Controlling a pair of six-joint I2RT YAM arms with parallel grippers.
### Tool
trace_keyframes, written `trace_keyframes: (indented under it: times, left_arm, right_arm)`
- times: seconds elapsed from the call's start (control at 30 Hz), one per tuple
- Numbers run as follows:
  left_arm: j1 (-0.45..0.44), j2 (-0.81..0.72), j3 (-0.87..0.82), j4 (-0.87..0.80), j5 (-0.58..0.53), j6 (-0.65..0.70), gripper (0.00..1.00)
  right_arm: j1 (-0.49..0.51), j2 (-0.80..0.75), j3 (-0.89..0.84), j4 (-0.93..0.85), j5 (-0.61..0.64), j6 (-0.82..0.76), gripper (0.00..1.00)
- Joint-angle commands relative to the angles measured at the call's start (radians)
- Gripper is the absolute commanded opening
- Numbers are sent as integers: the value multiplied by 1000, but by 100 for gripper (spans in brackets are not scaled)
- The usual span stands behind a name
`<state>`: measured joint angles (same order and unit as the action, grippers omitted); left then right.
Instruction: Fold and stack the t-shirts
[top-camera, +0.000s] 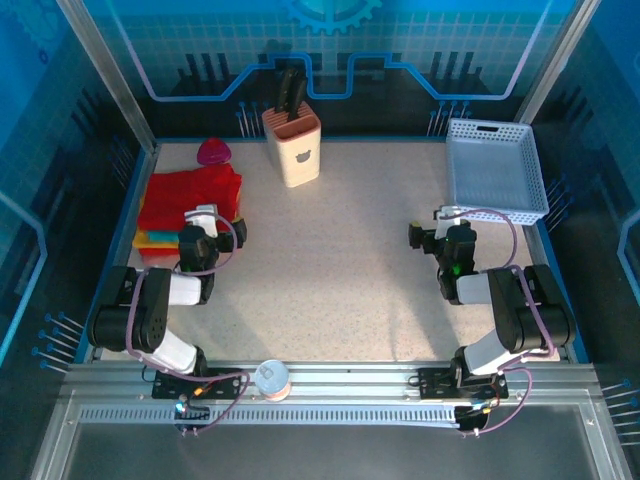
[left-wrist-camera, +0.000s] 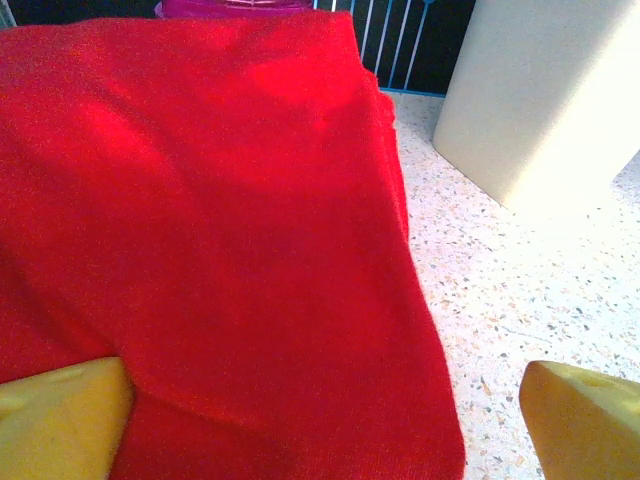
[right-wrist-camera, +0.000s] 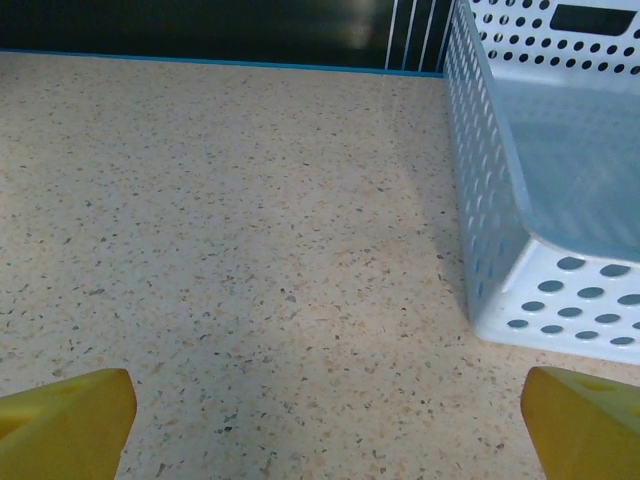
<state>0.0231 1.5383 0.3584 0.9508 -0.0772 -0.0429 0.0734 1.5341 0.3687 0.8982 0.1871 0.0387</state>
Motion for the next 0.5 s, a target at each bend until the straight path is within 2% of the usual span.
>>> trace_keyframes:
  times: [0.0,0.23,0.47]
  left_arm:
    - [-9,11,19,-23,16,21,99]
    - [-9,11,19,-23,16,21,99]
    - [-9,12,19,-23,16,22,99]
  right_arm:
    - [17,6,16,20,34,-27,100]
    - [17,5,17,16,33,-26,100]
    - [-14,0,3,31,-19,-4,100]
